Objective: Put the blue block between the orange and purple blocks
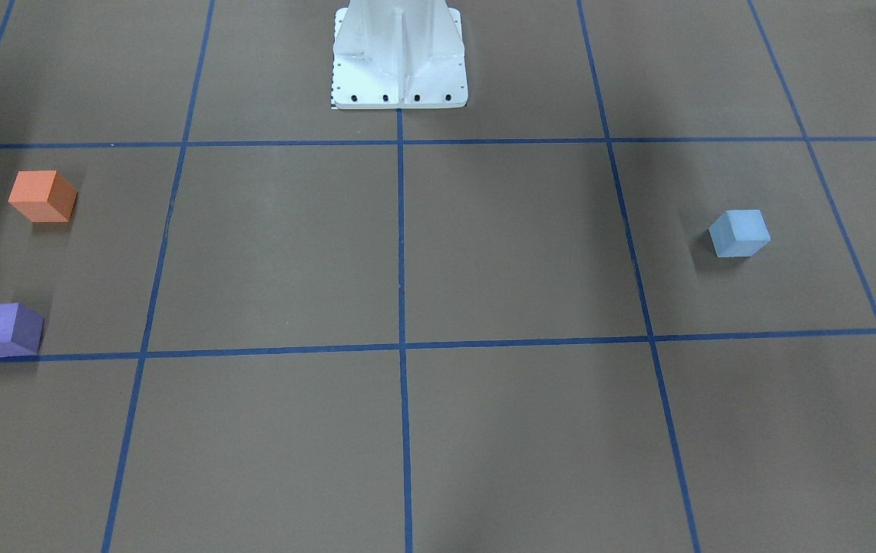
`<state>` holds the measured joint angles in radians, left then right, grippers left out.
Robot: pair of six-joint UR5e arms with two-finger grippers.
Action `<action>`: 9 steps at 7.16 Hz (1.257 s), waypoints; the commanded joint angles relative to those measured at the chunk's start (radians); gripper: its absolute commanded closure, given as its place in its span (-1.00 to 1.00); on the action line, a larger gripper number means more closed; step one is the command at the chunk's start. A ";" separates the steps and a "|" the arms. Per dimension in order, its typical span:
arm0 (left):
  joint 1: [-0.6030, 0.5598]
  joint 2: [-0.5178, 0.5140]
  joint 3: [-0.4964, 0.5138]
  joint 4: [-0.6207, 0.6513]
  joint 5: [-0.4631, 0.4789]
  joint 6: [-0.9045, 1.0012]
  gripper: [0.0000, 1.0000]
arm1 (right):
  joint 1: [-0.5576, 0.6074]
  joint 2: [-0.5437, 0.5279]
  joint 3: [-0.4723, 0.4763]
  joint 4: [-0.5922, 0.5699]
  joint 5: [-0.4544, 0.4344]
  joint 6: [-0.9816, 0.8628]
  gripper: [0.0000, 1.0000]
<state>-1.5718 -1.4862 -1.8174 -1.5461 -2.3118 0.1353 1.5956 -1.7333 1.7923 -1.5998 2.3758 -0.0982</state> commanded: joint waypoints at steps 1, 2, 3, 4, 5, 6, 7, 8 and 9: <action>0.022 0.004 -0.100 0.007 -0.014 -0.087 -1.00 | 0.000 0.000 0.013 0.000 0.003 0.000 -1.00; 0.030 0.003 -0.132 -0.020 -0.052 -0.203 -1.00 | 0.000 0.000 0.016 0.000 0.002 0.000 -1.00; 0.068 0.003 -0.134 -0.038 -0.087 -0.230 -1.00 | 0.000 0.000 0.018 0.000 0.002 0.000 -1.00; 0.114 0.001 -0.154 -0.070 -0.092 -0.311 -1.00 | 0.000 0.001 0.019 0.001 0.002 0.000 -1.00; 0.231 0.003 -0.149 -0.122 -0.074 -0.495 -1.00 | 0.000 0.003 0.019 0.001 -0.001 0.000 -1.00; 0.333 0.004 -0.151 -0.209 0.015 -0.696 -1.00 | -0.005 0.008 0.035 0.001 0.000 0.000 -1.00; 0.420 0.038 -0.134 -0.335 0.072 -0.820 -1.00 | -0.006 0.014 0.045 0.001 0.009 0.000 -1.00; 0.493 0.041 -0.091 -0.411 0.156 -0.885 -1.00 | -0.006 0.011 0.059 0.000 0.011 0.000 -1.00; 0.563 0.040 -0.032 -0.505 0.210 -0.967 -1.00 | -0.006 0.000 0.061 0.001 0.014 0.000 -1.00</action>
<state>-1.1031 -1.4504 -1.9115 -1.9338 -2.1823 -0.7216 1.5898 -1.7251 1.8453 -1.5991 2.3859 -0.0982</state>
